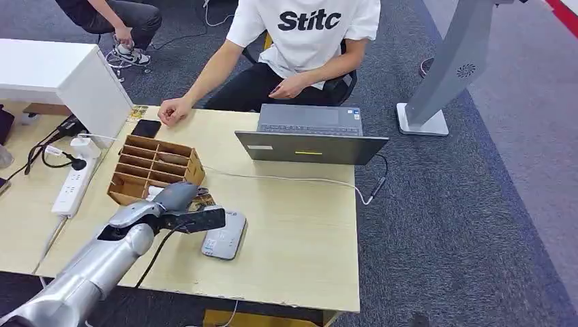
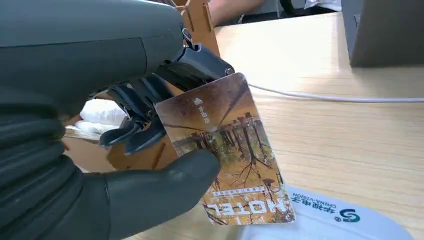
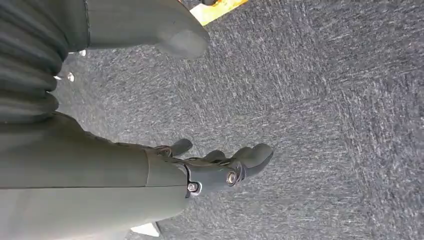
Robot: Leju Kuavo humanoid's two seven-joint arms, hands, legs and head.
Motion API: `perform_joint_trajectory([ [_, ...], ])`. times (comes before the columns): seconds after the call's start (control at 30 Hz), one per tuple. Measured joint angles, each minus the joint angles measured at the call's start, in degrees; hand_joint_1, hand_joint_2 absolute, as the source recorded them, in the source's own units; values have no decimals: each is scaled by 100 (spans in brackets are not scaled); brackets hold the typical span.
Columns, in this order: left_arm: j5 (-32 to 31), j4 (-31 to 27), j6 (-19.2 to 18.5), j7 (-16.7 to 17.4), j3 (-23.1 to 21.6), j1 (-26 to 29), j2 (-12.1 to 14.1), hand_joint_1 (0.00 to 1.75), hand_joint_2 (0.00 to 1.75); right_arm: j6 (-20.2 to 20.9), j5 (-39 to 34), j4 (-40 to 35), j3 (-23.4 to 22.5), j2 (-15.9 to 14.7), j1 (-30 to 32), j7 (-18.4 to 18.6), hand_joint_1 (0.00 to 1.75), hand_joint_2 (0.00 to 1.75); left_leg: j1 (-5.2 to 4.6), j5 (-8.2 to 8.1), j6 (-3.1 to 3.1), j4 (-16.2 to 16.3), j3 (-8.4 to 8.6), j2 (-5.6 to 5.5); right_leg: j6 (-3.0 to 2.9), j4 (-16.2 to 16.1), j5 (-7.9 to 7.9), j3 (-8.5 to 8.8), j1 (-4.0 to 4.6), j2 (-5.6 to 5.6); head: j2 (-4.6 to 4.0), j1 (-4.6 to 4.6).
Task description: Pass the card to the sensor for recognition and then transmit it.
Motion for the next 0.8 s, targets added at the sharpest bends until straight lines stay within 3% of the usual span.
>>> perform_joint_trajectory([
  [0.3,-2,74,188,-7,2,59,-55,175,175,-2,37,0,-4,28,-13,17,0,175,0,0,0,0,1,-2,0,0,0,2,0,-4,0,0],
  [0.8,50,50,50,-140,11,40,-74,175,175,-2,59,0,-24,50,-12,-2,0,175,0,0,0,0,1,-2,0,0,0,2,0,-4,0,0],
])
